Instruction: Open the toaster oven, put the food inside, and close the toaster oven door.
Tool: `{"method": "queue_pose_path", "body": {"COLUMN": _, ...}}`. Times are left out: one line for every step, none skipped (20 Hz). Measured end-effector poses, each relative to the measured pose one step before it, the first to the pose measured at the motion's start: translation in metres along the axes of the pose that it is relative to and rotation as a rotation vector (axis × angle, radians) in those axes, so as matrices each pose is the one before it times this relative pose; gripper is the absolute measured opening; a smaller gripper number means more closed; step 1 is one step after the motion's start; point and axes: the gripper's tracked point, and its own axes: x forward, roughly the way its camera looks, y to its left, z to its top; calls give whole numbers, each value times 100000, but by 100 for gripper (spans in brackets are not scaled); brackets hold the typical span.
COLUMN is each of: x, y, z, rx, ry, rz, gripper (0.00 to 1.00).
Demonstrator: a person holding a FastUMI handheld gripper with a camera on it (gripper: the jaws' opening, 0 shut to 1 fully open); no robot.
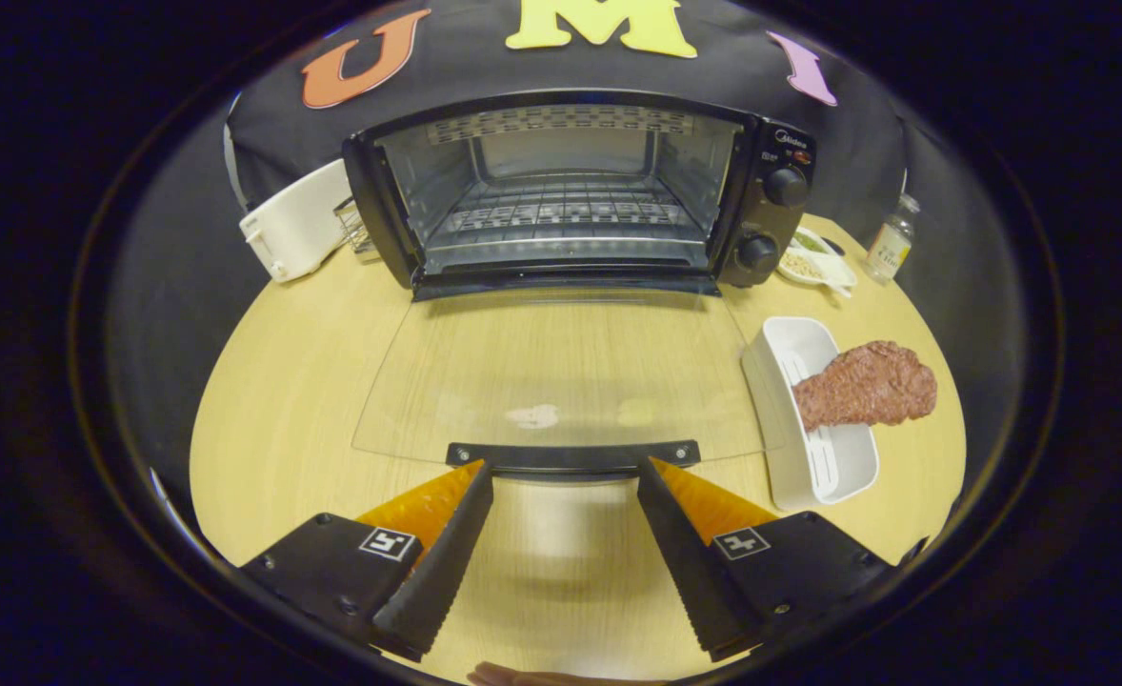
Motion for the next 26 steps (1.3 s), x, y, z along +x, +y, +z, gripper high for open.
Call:
{"method": "queue_pose_path", "body": {"x": -341, "y": -9, "z": 69, "rx": -730, "ry": -313, "rz": 1279, "gripper": 98}}
{"method": "queue_pose_path", "body": {"x": -280, "y": -43, "z": 152, "rx": -234, "ry": -935, "rz": 1794, "gripper": 98}}
{"method": "queue_pose_path", "body": {"x": -493, "y": 50, "z": 206, "rx": -397, "ry": -933, "rz": 1954, "gripper": 98}}
{"method": "queue_pose_path", "body": {"x": -516, "y": -222, "z": 58, "rx": -609, "ry": -449, "rz": 666, "gripper": 98}}
{"method": "queue_pose_path", "body": {"x": -649, "y": -351, "z": 212, "rx": -427, "ry": -1153, "rz": 431, "gripper": 98}}
{"method": "queue_pose_path", "body": {"x": -713, "y": -357, "z": 284, "rx": -495, "ry": -1394, "rz": 494, "gripper": 98}}
{"method": "queue_pose_path", "body": {"x": -776, "y": -282, "z": 269, "rx": -1039, "ry": -1400, "rz": 880, "gripper": 98}}
{"method": "queue_pose_path", "body": {"x": -671, "y": -321, "z": 283, "rx": -1470, "ry": -772, "rz": 1578, "gripper": 98}}
{"method": "queue_pose_path", "body": {"x": -632, "y": -423, "z": 254, "rx": -930, "ry": -228, "rz": 1463, "gripper": 98}}
{"method": "queue_pose_path", "body": {"x": -801, "y": -630, "z": 325, "rx": -287, "ry": -612, "rz": 1102, "gripper": 98}}
{"method": "queue_pose_path", "body": {"x": -822, "y": -735, "z": 356, "rx": -210, "ry": -1207, "rz": 1075, "gripper": 98}}
{"method": "queue_pose_path", "body": {"x": -693, "y": -866, "z": 515, "rx": -273, "ry": -1097, "rz": 168, "gripper": 98}}
{"method": "queue_pose_path", "body": {"x": -839, "y": -1280, "z": 525, "rx": -69, "ry": -959, "rz": -466, "gripper": 98}}
{"method": "queue_pose_path", "body": {"x": -851, "y": -1291, "z": 718, "rx": 464, "ry": -1891, "rz": -523, "gripper": 98}}
{"method": "queue_pose_path", "body": {"x": -561, "y": -1158, "z": 733, "rx": 752, "ry": -1600, "rz": -415, "gripper": 98}}
{"method": "queue_pose_path", "body": {"x": -612, "y": -1317, "z": 622, "rx": 1055, "ry": -1188, "rz": -301, "gripper": 98}}
{"method": "queue_pose_path", "body": {"x": -539, "y": -1255, "z": 660, "rx": 1049, "ry": -1437, "rz": -31, "gripper": 98}}
{"method": "queue_pose_path", "body": {"x": -466, "y": -1330, "z": 690, "rx": 1189, "ry": -1375, "rz": -53, "gripper": 98}}
{"method": "queue_pose_path", "body": {"x": -544, "y": -1542, "z": 595, "rx": 1343, "ry": -1149, "rz": -41, "gripper": 98}}
{"method": "queue_pose_path", "body": {"x": -302, "y": -1277, "z": 481, "rx": 1043, "ry": -625, "rz": -271, "gripper": 98}}
{"method": "queue_pose_path", "body": {"x": -230, "y": -1361, "z": 292, "rx": 903, "ry": 17, "rz": -380, "gripper": 98}}
{"method": "queue_pose_path", "body": {"x": -184, "y": -1369, "z": 354, "rx": 1167, "ry": 202, "rz": -84, "gripper": 98}}
{"method": "queue_pose_path", "body": {"x": 143, "y": -1127, "z": 196, "rx": 1115, "ry": 259, "rz": -50, "gripper": 97}}
{"method": "queue_pose_path", "body": {"x": 156, "y": -1047, "z": 29, "rx": 953, "ry": 1105, "rz": -36, "gripper": 96}}
{"method": "queue_pose_path", "body": {"x": 360, "y": -1053, "z": 12, "rx": 1476, "ry": 1143, "rz": 770, "gripper": 96}}
{"method": "queue_pose_path", "body": {"x": 419, "y": -897, "z": -95, "rx": 1865, "ry": 1290, "rz": 571, "gripper": 96}}
